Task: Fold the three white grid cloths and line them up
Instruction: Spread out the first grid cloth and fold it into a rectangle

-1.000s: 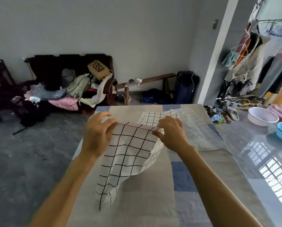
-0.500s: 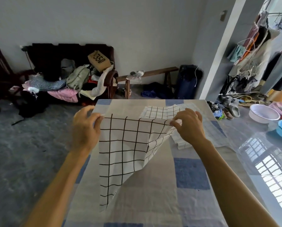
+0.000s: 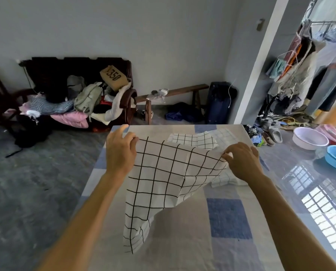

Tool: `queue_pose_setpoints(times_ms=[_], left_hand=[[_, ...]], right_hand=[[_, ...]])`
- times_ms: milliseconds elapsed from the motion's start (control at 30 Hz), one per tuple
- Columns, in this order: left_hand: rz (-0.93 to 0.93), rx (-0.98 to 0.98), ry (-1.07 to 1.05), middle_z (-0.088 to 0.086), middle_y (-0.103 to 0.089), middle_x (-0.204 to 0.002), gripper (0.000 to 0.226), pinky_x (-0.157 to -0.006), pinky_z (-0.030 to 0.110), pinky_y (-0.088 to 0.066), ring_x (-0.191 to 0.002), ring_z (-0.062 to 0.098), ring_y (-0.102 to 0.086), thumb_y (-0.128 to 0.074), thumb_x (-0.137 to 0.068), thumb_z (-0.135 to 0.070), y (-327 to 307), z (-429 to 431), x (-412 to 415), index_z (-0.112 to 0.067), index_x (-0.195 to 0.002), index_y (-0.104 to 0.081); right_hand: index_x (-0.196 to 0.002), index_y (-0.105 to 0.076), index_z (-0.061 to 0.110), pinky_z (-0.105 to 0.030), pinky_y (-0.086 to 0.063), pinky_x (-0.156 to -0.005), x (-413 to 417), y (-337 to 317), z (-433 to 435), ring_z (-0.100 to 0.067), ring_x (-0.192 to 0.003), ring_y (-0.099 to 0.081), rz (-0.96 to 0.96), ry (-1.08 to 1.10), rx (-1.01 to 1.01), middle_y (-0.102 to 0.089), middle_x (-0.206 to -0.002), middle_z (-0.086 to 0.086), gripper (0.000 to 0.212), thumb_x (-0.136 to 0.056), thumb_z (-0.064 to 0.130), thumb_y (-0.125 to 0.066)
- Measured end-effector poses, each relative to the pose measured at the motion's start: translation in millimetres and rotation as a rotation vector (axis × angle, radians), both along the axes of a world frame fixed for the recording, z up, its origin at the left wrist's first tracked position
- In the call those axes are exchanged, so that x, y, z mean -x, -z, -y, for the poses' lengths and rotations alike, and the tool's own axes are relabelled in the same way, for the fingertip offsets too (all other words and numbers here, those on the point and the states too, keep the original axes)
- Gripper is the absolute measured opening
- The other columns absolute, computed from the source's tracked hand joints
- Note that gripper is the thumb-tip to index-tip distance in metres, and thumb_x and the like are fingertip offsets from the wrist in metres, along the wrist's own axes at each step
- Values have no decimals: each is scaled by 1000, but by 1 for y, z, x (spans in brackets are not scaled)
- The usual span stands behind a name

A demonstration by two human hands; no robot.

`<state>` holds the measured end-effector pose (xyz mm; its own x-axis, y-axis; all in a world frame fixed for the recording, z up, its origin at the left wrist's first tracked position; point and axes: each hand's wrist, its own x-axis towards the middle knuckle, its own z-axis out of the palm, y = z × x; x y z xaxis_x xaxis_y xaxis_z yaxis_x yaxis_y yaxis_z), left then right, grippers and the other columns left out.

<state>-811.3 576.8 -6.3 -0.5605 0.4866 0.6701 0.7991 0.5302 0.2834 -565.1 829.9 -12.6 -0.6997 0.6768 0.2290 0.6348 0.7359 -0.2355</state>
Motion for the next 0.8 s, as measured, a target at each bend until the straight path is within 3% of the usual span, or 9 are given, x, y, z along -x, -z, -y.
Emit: queue_pose_setpoints(times_ms=[133,233,467,633,800], left_hand=[[-6,17,0,20,-56,-123,11,-97,50,-38,-109,40,-52,-59,-91,-15,-10,-13,21,-6,-90,-65],[-9,26,15,20,-55,-124,14,-93,50,-42,-110,40,-51,-58,-91,-17,-28,-29,39,-6,-91,-67],[-118,-189,1,24,-53,-127,20,-99,55,-40,-115,41,-50,-55,-94,-18,-76,-45,55,0,-93,-66],[-178,-305,15,22,-52,-128,22,-98,52,-42,-118,37,-50,-55,-97,-21,-75,-34,42,-2,-96,-67],[-128,-320,5,21,-53,-127,23,-95,44,-46,-118,33,-51,-56,-96,-22,-44,-11,17,-3,-100,-68]], right_hand=[[-96,-68,27,-45,-27,-107,11,-7,-9,-17,-118,-48,-37,34,5,-64,-115,4,15,-92,37,-58],[-95,-69,25,-43,-28,-105,27,-21,-18,-18,-116,-50,-107,44,-26,-64,-114,2,12,-92,31,-59],[-84,-68,14,-36,-33,-90,45,-67,-28,-24,-99,-55,-576,83,-223,-65,-98,-5,14,-86,28,-69],[-84,-69,14,-38,-33,-98,33,-62,-33,-27,-113,-51,-659,78,-356,-63,-110,-8,12,-82,25,-71],[-85,-68,13,-39,-35,-99,10,-38,-16,-29,-111,-51,-697,40,-399,-60,-112,-11,4,-84,17,-68]])
